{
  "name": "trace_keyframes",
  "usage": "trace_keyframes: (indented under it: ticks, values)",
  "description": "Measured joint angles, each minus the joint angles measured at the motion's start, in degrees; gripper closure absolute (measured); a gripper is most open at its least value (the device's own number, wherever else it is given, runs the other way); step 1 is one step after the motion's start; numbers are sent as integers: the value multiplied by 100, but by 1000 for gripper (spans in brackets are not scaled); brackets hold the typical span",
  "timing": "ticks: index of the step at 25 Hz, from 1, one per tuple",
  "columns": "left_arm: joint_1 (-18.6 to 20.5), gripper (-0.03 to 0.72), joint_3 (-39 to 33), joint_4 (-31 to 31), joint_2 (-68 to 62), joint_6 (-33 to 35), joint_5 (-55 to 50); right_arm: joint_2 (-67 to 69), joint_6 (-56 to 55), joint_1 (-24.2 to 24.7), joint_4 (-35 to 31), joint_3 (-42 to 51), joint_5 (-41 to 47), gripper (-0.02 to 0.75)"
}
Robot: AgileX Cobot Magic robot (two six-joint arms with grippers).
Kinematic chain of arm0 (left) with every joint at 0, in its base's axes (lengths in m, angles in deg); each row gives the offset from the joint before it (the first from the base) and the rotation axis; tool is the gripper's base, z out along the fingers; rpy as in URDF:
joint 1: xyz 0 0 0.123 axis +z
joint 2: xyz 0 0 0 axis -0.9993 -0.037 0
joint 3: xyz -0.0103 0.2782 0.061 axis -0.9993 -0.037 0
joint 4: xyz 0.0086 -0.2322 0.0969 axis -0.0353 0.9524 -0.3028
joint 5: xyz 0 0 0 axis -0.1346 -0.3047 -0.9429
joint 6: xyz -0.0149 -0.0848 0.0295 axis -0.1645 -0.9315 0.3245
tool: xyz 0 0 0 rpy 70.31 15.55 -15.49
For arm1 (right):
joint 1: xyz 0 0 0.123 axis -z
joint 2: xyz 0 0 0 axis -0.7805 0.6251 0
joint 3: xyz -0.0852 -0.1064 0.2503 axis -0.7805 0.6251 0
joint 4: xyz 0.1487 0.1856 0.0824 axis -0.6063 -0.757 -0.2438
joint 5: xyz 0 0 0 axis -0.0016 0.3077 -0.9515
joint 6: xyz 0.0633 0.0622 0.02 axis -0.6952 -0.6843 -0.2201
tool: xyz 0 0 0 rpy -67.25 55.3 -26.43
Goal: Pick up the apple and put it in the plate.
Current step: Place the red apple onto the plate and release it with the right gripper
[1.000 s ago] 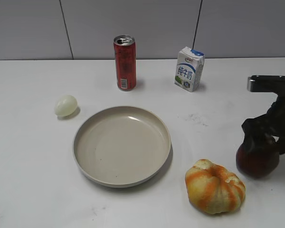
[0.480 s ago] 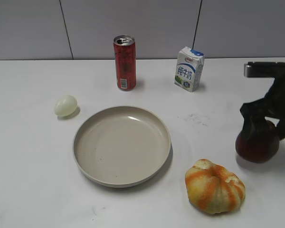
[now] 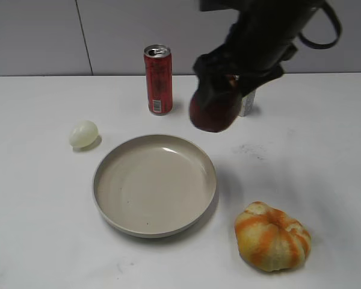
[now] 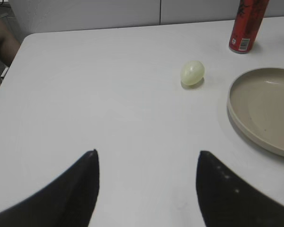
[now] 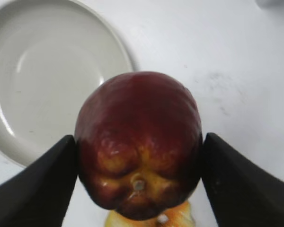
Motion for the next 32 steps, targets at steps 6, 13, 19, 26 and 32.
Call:
trace_keyframes:
  ticks: [6,13,19,26,32]
  values:
    - [0,197,0,0,0,0,0,1050,0,-868,-13,-818,71,128]
    - [0,197,0,0,0,0,0,2087,0,-1165,-17,-1087,18,128]
    - [0,197,0,0,0,0,0,2217,-6,-1175,1,-1178,110,99]
    - [0,197,0,0,0,0,0,2217,-45,-1099,64,-1965,842,82]
    - [0,197,0,0,0,0,0,2177,-157,-414,363,-2823,1443,82]
